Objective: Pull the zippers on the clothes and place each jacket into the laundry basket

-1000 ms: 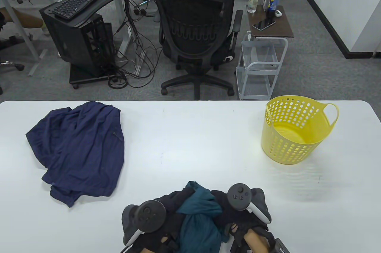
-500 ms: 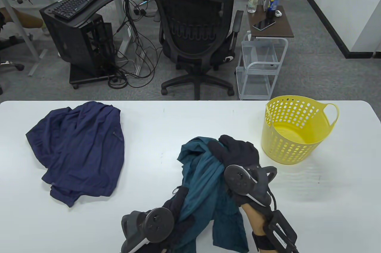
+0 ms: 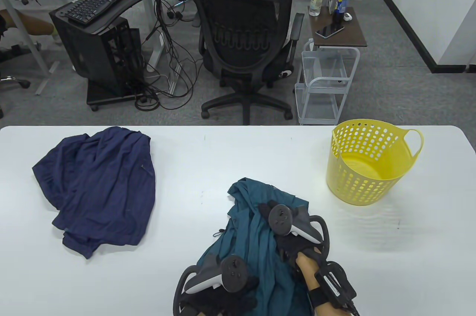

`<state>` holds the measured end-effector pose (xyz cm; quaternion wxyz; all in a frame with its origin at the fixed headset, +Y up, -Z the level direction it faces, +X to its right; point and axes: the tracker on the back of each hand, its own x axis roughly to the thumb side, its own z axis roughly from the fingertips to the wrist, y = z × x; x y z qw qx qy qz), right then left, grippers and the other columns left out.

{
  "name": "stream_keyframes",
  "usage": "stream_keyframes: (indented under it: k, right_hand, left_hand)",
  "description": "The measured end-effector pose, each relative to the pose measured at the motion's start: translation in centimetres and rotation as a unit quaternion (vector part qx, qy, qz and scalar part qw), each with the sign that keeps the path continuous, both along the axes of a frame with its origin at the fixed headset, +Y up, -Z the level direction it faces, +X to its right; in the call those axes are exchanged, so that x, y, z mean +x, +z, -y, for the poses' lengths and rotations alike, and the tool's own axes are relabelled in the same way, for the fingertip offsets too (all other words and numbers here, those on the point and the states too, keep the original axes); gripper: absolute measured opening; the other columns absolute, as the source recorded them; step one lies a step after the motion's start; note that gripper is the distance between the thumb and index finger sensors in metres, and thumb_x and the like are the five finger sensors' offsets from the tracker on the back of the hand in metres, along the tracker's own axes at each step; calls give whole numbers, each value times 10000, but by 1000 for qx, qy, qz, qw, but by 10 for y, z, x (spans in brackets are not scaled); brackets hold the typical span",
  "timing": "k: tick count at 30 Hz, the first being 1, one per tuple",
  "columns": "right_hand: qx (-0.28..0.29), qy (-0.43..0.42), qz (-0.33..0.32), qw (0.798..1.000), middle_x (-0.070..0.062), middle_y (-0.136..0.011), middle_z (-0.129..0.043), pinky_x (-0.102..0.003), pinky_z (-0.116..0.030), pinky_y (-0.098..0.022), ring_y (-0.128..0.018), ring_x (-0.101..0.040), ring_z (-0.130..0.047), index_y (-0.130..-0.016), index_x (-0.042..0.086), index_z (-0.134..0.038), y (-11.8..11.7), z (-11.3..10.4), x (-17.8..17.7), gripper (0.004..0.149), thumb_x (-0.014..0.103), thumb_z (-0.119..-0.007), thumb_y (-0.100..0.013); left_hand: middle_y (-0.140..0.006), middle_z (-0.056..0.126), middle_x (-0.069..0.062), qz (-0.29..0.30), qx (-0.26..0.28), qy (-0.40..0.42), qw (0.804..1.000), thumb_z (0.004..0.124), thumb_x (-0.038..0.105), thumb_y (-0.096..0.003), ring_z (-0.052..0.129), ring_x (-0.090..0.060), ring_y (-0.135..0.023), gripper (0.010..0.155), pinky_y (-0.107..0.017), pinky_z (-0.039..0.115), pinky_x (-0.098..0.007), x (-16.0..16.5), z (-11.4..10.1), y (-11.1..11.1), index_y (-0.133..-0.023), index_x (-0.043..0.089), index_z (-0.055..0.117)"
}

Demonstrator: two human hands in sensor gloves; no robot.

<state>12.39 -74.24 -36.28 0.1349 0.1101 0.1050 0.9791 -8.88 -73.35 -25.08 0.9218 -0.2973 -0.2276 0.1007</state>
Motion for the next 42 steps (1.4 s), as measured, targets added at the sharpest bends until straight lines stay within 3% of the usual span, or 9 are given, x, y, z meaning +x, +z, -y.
stream_keyframes:
  k: [5,9,13,18,23,29,32,36,42]
  right_hand:
    - [73,-91,53,992,12,-1200,-376,-635,-517,-721,-1069,-382,-540,-1073,348,-337,25,-37,43,764,314,-826,-487]
    - [87,-135,121,980,-42,-1068,-742,-547,-706,-623,-872,-359,-842,-983,268,-725,45,-35,67,530,378,-844,-478]
    - [23,-160,119,980,-44,-982,-863,-517,-759,-553,-761,-348,-929,-927,259,-821,52,-11,60,500,471,-836,-474]
    - [-34,-149,99,983,-49,-1051,-812,-495,-762,-569,-812,-343,-908,-1027,250,-675,54,11,37,672,589,-793,-460]
    - [-87,-191,7,978,-5,-1105,-730,-553,-651,-657,-923,-356,-783,-1086,183,-428,60,20,14,858,570,-837,-439]
    - [-61,-232,-64,969,92,-957,-892,-576,-630,-691,-875,-234,-889,-1036,219,-574,68,13,-1,720,356,-931,-426]
    - [-18,-213,-34,976,115,-790,-991,-531,-703,-652,-662,-183,-1009,-952,274,-734,70,9,7,571,344,-927,-419]
    - [-41,-236,10,971,47,-719,-1015,-501,-763,-590,-501,-175,-1040,-828,337,-876,67,6,36,385,355,-889,-444]
    - [-71,-213,58,973,26,-708,-1007,-465,-798,-555,-415,-136,-1053,-823,326,-883,65,1,79,370,356,-886,-454]
  left_hand:
    - [-947,920,41,-123,77,83,986,652,640,-415,940,-302,-769,639,-575,741,-544,-47,-26,-18,-999,386,711]
    - [-936,926,62,-255,168,66,950,697,591,-424,902,-310,-827,583,-588,730,-551,-67,-24,-29,-967,388,755]
    - [-1116,680,66,-263,213,-3,941,715,556,-430,543,-394,-1050,524,-678,610,-584,-48,-10,-38,-949,486,729]
    - [-1213,196,42,-240,134,17,961,656,682,-413,90,-368,-1048,689,-751,384,-564,-13,17,-58,-1058,509,489]
    - [-1204,272,47,-184,68,20,980,681,733,-359,178,-351,-1043,788,-748,399,-563,5,31,-63,-1065,408,549]
    - [-1063,639,53,-186,61,113,974,826,634,-303,493,-307,-1003,696,-709,546,-566,1,28,-57,-920,324,745]
    - [-955,783,92,-218,33,173,960,847,619,-297,620,-284,-969,533,-683,617,-556,-11,27,-59,-760,354,843]
    - [-853,902,114,-264,57,218,938,865,676,-253,757,-279,-912,477,-640,691,-544,-44,20,-64,-602,356,921]
    - [-761,989,118,-280,82,196,936,874,697,-240,846,-280,-847,442,-607,725,-537,-78,8,-63,-474,333,964]
